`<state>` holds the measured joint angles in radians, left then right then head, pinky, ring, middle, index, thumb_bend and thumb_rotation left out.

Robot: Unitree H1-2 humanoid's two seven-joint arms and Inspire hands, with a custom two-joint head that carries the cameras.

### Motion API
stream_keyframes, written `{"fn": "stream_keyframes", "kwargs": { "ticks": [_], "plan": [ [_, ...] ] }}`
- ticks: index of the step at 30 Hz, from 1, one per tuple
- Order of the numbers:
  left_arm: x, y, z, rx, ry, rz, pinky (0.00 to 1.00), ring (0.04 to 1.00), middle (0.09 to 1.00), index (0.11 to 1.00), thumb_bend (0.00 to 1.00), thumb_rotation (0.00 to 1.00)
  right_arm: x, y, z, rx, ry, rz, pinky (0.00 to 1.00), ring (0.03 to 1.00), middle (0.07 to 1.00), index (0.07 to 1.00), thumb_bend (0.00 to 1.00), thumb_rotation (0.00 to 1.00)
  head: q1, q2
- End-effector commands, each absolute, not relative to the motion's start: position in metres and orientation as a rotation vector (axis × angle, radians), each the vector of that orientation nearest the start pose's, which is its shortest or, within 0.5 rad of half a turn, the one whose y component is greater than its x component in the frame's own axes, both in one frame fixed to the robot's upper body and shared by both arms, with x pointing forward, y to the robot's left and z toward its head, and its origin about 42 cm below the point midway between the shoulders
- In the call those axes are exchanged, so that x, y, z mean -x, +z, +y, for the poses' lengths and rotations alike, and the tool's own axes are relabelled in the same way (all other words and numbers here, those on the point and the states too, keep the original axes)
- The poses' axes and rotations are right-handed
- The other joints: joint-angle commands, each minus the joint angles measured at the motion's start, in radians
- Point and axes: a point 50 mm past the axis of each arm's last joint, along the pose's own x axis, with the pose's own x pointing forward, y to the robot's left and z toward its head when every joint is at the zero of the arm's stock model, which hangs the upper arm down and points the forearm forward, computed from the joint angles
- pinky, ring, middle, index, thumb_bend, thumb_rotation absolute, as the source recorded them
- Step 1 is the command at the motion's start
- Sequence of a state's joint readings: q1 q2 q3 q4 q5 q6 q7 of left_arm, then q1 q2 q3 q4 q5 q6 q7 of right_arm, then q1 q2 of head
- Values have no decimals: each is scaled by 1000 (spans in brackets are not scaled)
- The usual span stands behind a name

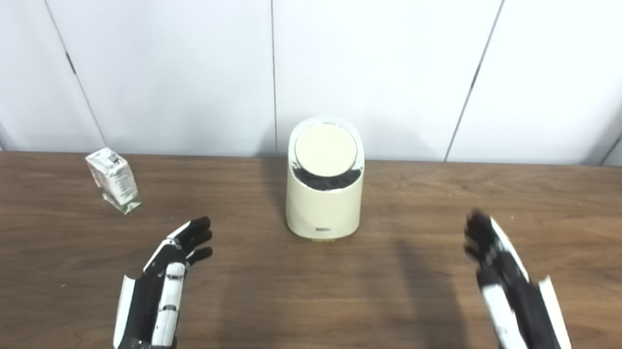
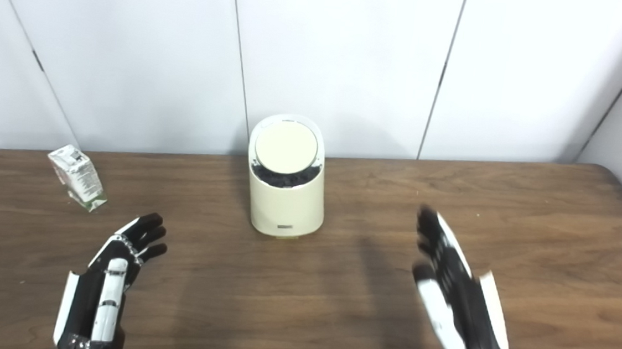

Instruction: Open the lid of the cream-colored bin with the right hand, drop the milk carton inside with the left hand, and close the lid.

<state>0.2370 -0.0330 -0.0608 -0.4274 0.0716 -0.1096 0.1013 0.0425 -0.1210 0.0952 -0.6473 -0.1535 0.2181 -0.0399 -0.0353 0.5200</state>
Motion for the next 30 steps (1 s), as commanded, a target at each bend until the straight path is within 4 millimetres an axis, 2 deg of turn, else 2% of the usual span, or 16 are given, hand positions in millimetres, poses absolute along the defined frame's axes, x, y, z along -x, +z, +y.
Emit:
{"fn": "stream_keyframes", "kwargs": {
  "ticks": [1, 5, 10, 12, 14, 15, 16, 17, 18, 19, 20, 21, 23, 30],
  "plan": [
    [-190, 167, 205, -15, 137, -327, 794, 844, 858, 839, 148, 938, -245, 269, -205, 249, 40, -471, 919, 969, 980, 975, 622, 874, 1, 2],
    [-190, 165, 206, -46, 129, -328, 789, 843, 856, 834, 155, 923, -274, 295, -192, 320, 46, -492, 936, 986, 994, 999, 627, 814, -3, -3],
    [-191, 164, 203, -51, 121, -324, 800, 847, 863, 844, 149, 900, -312, 309, -178, 441, 0, -474, 929, 990, 1000, 1000, 705, 795, 2, -10],
    [-192, 164, 202, -52, 116, -320, 808, 849, 867, 849, 148, 890, -328, 313, -172, 454, -4, -470, 896, 990, 1000, 1000, 743, 759, 4, -14],
    [-192, 162, 202, -55, 114, -323, 804, 847, 865, 847, 149, 869, -341, 316, -167, 450, 0, -465, 823, 954, 1000, 1000, 780, 729, 4, -18],
    [-193, 162, 202, -56, 113, -327, 804, 848, 864, 847, 149, 863, -348, 317, -164, 449, -2, -464, 777, 921, 1000, 1000, 795, 715, 4, -19],
    [-193, 161, 202, -59, 114, -330, 800, 847, 863, 846, 145, 859, -354, 318, -161, 463, -4, -464, 594, 648, 1000, 1000, 812, 709, 4, -21],
    [-193, 161, 202, -64, 115, -330, 794, 844, 860, 844, 140, 854, -361, 318, -159, 483, -6, -462, 521, 609, 1000, 1000, 824, 703, 5, -21],
    [-193, 161, 202, -71, 116, -329, 790, 842, 858, 843, 140, 852, -367, 319, -157, 507, -5, -459, 569, 687, 1000, 1000, 824, 699, 5, -22],
    [-194, 161, 201, -75, 117, -328, 790, 844, 859, 844, 137, 853, -373, 319, -156, 529, -3, -454, 740, 864, 1000, 1000, 808, 691, 5, -22],
    [-193, 161, 201, -76, 117, -329, 790, 844, 859, 844, 136, 853, -378, 319, -154, 544, -3, -448, 767, 887, 1000, 1000, 804, 688, 6, -22],
    [-193, 161, 200, -77, 115, -328, 794, 846, 860, 845, 133, 854, -384, 320, -152, 560, -4, -439, 840, 947, 1000, 1000, 796, 675, 6, -22],
    [-192, 161, 199, -77, 112, -324, 806, 854, 866, 852, 135, 861, -395, 320, -147, 595, -12, -418, 874, 975, 1000, 1000, 791, 657, 9, -24],
    [-189, 161, 194, -84, 119, -313, 806, 855, 866, 849, 149, 876, -427, 311, -138, 613, -14, -362, 857, 966, 1000, 1000, 785, 588, 18, -24]
  ]
}}
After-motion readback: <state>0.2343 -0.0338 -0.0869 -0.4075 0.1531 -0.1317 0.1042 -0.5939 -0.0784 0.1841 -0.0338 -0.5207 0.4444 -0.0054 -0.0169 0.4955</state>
